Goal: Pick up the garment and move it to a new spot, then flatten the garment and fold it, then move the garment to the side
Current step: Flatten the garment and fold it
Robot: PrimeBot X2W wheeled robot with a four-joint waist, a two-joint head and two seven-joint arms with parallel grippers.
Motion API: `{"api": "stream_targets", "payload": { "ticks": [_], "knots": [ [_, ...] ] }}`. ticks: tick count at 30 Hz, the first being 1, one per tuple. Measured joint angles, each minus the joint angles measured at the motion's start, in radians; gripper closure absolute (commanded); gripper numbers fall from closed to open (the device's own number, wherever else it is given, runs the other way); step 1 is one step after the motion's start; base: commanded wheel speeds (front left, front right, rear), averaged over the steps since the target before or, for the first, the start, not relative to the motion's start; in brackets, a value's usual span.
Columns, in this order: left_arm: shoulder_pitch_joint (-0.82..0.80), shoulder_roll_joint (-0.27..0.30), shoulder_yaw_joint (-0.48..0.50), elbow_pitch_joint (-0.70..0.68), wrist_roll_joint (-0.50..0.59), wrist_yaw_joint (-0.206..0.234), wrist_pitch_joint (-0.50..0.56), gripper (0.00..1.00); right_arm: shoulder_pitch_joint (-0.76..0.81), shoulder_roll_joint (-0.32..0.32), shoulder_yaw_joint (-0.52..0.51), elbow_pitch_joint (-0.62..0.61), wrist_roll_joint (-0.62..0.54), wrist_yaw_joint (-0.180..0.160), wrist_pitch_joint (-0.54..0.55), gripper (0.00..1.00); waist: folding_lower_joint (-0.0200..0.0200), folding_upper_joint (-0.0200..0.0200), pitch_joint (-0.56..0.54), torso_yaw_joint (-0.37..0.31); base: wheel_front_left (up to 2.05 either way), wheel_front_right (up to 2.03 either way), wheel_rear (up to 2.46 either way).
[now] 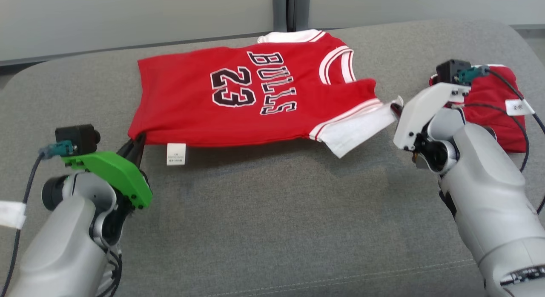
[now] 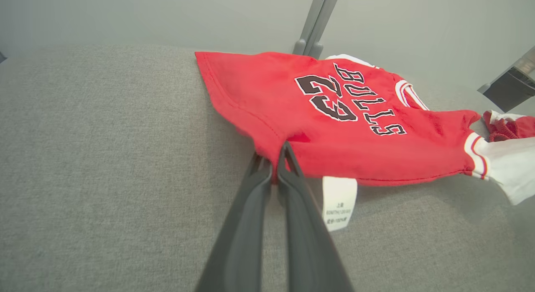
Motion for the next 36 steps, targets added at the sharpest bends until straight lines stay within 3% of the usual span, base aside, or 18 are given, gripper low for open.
{"api": "stream_targets", "payload": {
  "ticks": [5, 9, 17, 23, 30, 36],
  "knots": [
    [0.188, 0.035, 0.023, -0.183, -0.045, 0.079, 0.0, 1.0, 0.228, -0.059, -0.009, -0.232, 0.086, 0.0, 0.1, 1.0, 0.0, 0.0, -0.045, 0.01, 0.0, 0.0, 0.0],
    [0.315, 0.067, 0.032, -0.301, -0.053, 0.133, -0.009, 1.0, 0.399, -0.065, -0.058, -0.411, 0.095, 0.0, 0.181, 1.0, 0.0, 0.0, -0.047, 0.009, 0.0, 0.0, 0.0],
    [0.509, 0.107, 0.024, -0.464, -0.041, 0.204, -0.054, 1.0, 0.699, 0.022, -0.23, -0.779, 0.061, 0.0, 0.355, 1.0, 0.0, 0.0, -0.048, 0.019, 0.0, 0.0, 0.0],
    [0.602, 0.116, 0.017, -0.537, -0.046, 0.233, -0.064, 1.0, 0.901, 0.06, -0.291, -1.04, 0.057, 0.0, 0.506, 1.0, 0.0, 0.0, -0.059, 0.024, 0.0, 0.0, 0.0],
    [0.696, 0.165, 0.008, -0.642, -0.047, 0.274, -0.042, 1.0, 1.04, 0.061, -0.31, -1.18, 0.131, 0.0, 0.568, 1.0, 0.0, 0.0, -0.068, 0.015, 0.0, 0.0, 0.0],
    [0.744, 0.184, 0.007, -0.711, -0.046, 0.313, -0.033, 1.0, 1.071, 0.062, -0.31, -1.214, 0.146, 0.0, 0.577, 1.0, 0.0001, 0.0, -0.073, 0.015, 0.0, 0.0, 0.0]
  ]
}}
